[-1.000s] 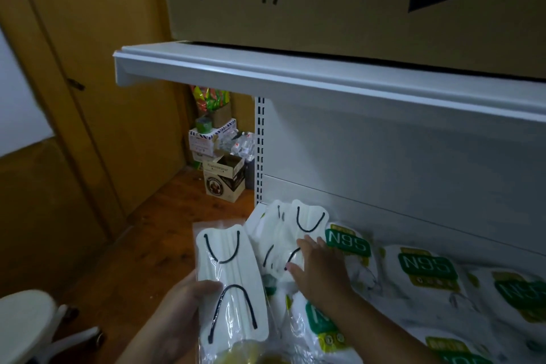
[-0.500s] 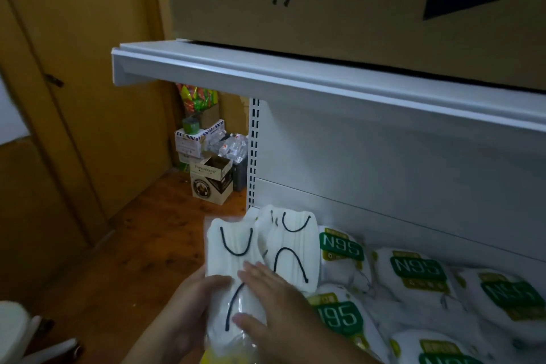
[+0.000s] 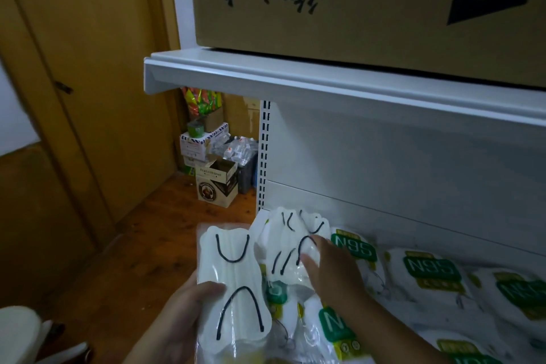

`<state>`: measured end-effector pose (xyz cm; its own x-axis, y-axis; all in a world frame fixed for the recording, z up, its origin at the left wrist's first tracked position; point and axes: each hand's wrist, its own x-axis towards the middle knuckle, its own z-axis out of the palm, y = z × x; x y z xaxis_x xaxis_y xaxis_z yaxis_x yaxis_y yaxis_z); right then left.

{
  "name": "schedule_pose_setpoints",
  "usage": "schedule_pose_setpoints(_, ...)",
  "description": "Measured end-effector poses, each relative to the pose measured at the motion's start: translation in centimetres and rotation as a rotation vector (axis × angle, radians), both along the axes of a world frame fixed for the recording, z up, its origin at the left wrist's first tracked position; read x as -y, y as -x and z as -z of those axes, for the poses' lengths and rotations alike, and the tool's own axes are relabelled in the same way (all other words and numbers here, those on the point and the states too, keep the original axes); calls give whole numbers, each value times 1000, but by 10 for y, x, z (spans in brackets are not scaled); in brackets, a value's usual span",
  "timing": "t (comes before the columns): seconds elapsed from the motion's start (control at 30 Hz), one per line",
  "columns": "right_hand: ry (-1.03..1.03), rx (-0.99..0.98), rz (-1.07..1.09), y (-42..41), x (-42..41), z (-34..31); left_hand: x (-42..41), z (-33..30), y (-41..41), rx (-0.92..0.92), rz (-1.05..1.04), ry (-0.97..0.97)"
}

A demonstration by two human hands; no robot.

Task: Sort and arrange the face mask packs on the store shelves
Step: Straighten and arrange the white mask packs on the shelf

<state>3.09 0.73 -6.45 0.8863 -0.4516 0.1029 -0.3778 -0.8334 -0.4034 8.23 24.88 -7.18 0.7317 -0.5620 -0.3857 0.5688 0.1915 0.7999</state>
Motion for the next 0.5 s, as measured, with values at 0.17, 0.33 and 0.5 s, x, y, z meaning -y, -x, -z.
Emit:
schedule_pose_setpoints(0.17, -269, 73, -244, 28, -47, -19, 20, -6, -1, -30, -6, 48)
schedule_pose_setpoints(0.33, -154, -37, -421, 42, -56, -16, 61, -25, -5, -67, 93, 56)
schedule_pose_setpoints(0.5, -177, 18, -138, 68, -23, -20, 119, -33, 2, 49, 205, 88)
